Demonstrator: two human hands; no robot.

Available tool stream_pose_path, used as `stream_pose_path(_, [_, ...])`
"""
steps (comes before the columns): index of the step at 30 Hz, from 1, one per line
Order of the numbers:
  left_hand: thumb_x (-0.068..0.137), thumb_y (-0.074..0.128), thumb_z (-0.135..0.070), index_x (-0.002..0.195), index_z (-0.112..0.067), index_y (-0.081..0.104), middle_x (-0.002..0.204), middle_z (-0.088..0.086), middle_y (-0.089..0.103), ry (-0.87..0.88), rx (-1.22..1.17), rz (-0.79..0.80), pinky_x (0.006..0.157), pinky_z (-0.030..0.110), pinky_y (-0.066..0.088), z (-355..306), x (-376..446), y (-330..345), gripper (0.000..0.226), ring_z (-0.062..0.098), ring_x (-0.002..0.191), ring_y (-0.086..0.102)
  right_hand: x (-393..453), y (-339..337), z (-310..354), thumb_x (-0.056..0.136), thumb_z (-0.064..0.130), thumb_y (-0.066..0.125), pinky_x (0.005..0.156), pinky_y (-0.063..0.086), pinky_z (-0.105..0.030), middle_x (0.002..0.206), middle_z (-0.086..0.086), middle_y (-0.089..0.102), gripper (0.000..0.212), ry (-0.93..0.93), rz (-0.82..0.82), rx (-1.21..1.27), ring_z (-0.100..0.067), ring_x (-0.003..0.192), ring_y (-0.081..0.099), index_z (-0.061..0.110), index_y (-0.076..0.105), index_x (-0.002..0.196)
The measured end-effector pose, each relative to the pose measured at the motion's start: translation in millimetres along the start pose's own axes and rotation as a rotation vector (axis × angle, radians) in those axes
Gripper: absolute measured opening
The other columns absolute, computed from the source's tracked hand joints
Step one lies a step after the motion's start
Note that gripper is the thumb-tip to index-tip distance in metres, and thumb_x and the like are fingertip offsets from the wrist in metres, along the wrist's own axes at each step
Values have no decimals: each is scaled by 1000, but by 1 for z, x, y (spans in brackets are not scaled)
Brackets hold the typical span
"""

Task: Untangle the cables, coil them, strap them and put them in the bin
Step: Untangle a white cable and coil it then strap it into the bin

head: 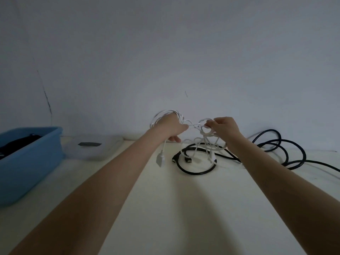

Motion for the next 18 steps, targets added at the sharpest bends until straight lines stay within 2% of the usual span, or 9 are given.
stream_pose_path(2, [93,56,-24,122,-12,52,100,4,66,10,-181,-9,44,18,44,1,2,0,31,11,53,60,-4,-1,4,93,19,56,72,45,-26,71,-2,60,20,-40,42,42,-14,71,56,6,69,86])
stream_pose_path(3, [92,60,-22,118,-10,55,98,3,65,3,-297,-1,41,16,42,2,2,1,29,9,51,60,-6,0,7,93,18,55,69,46,-22,71,-2,60,21,-63,59,76,-12,68,56,3,69,89])
stream_pose_path(5, [89,65,-16,94,-11,61,88,2,64,-15,-548,33,44,16,44,0,0,8,8,9,50,62,-9,2,15,94,16,53,60,46,-14,71,-2,60,22,-112,67,114,-9,62,54,0,68,89])
stream_pose_path(7, [86,66,-5,78,-12,57,80,4,63,-24,-771,19,43,15,46,0,0,12,14,11,55,64,-12,4,21,94,15,54,56,46,-11,70,-1,61,22,-134,70,150,-8,60,54,0,67,87])
stream_pose_path(13, [83,70,-5,73,-13,52,74,4,62,-35,-876,-44,43,14,44,2,-1,12,22,15,64,63,-18,9,25,94,15,53,58,49,-14,76,-2,66,20,-144,114,246,-6,61,58,2,66,87])
stream_pose_path(17, [77,69,9,71,-11,48,73,6,57,-7,-895,-69,61,20,55,0,1,13,30,18,68,60,-21,19,26,92,14,56,72,55,-30,79,-13,66,18,-110,147,348,-21,72,64,1,67,84])
stream_pose_path(18, [77,67,13,70,-11,46,72,6,54,-2,-892,-59,60,20,55,0,1,13,33,17,68,59,-21,23,26,92,13,57,74,55,-33,81,-18,67,18,-105,177,377,-26,74,66,-1,67,85])
Point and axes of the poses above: each hand's wrist, its own x-axis towards the middle knuckle, its own y-axis out of the palm, z = x × y, the point moved 8 cm from there along x, towards the middle knuckle
